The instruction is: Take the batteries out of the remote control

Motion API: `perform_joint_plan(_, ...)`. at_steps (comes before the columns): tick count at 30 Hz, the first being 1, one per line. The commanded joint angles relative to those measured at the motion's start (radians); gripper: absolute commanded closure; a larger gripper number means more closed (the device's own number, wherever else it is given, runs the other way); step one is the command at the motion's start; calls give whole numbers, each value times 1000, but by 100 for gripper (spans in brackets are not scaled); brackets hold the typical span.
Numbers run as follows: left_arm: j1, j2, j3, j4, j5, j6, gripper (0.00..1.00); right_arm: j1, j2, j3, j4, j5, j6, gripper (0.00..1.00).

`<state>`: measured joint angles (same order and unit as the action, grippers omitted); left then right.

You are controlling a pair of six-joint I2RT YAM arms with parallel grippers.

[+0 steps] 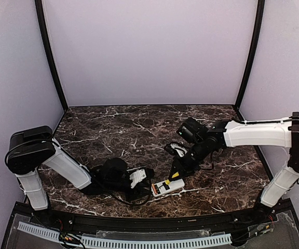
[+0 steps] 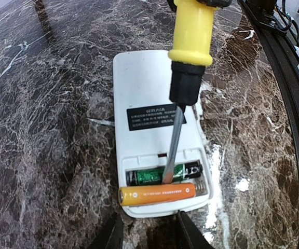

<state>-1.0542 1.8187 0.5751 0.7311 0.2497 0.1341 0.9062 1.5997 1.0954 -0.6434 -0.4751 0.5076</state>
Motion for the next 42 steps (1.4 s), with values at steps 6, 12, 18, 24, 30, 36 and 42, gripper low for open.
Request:
perform_joint_plan(6, -7, 14, 7, 18, 6, -7, 67, 14, 28, 17, 3, 29, 4, 100)
perform_joint_plan(12, -8, 23, 11, 25, 8, -8, 67, 19, 48, 12, 17, 10, -12, 100)
perform_joint_plan(18, -9, 26, 15, 27, 14, -8, 67, 19, 51, 3, 53, -25, -33, 100)
perform_joint_plan(24, -9, 19, 13, 22, 13, -7, 68, 19, 38, 28, 38, -34, -32, 100)
perform_joint_plan(30, -9, -5, 1, 13, 0, -2, 68, 19, 22, 62, 14, -28, -22, 100)
perform_joint_plan(36, -9, -21, -20, 15, -20, 0, 67, 28, 27, 77, 6, -34, -17, 100)
perform_joint_plan(42, -9, -68, -61, -3, -56, 16, 65, 42, 36, 89, -1, -37, -13, 100)
